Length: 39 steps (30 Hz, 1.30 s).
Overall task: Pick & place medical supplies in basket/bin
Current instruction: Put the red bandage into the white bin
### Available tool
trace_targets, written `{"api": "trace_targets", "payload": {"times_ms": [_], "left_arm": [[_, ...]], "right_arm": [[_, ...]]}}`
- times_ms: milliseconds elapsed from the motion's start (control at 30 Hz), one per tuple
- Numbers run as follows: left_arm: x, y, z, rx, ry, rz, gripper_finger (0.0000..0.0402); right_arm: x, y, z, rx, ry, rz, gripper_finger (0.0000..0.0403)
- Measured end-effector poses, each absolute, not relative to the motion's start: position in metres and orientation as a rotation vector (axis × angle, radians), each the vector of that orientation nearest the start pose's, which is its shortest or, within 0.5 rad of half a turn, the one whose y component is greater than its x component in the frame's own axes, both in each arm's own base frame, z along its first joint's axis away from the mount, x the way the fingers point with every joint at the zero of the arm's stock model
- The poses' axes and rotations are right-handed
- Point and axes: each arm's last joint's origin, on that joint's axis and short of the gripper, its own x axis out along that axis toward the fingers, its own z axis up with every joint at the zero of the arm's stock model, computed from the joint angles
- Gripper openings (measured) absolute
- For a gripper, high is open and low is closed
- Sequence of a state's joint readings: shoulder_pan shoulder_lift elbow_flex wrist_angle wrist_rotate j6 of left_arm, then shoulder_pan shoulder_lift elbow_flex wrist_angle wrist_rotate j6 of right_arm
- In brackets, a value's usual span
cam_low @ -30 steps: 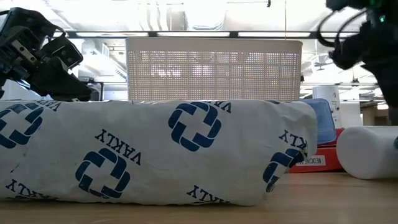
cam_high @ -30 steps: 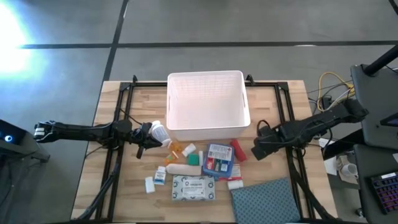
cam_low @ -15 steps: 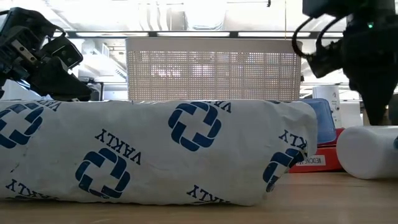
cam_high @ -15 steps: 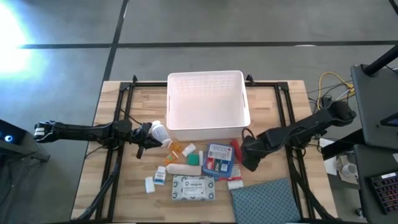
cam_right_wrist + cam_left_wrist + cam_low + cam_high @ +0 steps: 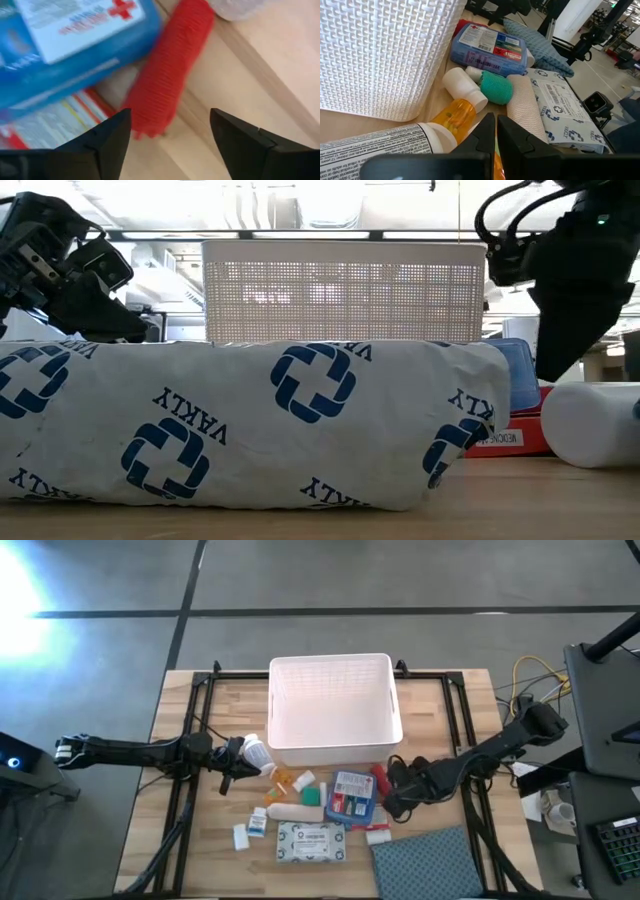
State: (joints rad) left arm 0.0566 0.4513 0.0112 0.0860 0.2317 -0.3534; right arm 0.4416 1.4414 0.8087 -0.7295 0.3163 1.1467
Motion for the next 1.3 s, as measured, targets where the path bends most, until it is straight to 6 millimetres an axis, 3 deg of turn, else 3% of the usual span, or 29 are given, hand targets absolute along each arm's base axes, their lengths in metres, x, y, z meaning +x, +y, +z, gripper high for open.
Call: {"api": "trace_targets", "payload": {"times_ms": [167, 367, 700, 833, 1033, 1200, 1300], "left_arm": [[0.12, 0.0, 0.135, -0.4, 0.378, -0.11, 0.0], [0.12, 0.0, 0.135, -0.4, 0.378, -0.11, 0.0], [0.12, 0.0, 0.135, -0.4, 0.378, -0.11, 0.0], [0.12, 0.0, 0.135, -0.4, 0.378, -0.109, 0.0], [0.12, 0.0, 0.135, -0.4, 0.379, -0.11, 0.0], [0.12, 0.0, 0.135, -0.4, 0.378, -0.109, 0.0], [0.12, 0.0, 0.135, -0.4, 0.378, -0.109, 0.0]], "right_arm": [[0.227, 0.097, 0.169, 0.491, 1.055, -0.525, 0.0285], [0.228, 0.093, 0.151, 0.484, 1.088, -0.651, 0.0298], [0.247, 0.082, 0.123, 0.562, 1.137, -0.718, 0.0279], [0.246, 0.081, 0.123, 0.584, 1.111, -0.763, 0.0241], [0.238, 0.076, 0.132, 0.601, 1.056, -0.857, 0.0152], [0.228, 0.08, 0.149, 0.657, 1.018, -0.853, 0.0074], [0.224, 0.09, 0.167, 0.674, 0.984, -0.756, 0.0052]]}}
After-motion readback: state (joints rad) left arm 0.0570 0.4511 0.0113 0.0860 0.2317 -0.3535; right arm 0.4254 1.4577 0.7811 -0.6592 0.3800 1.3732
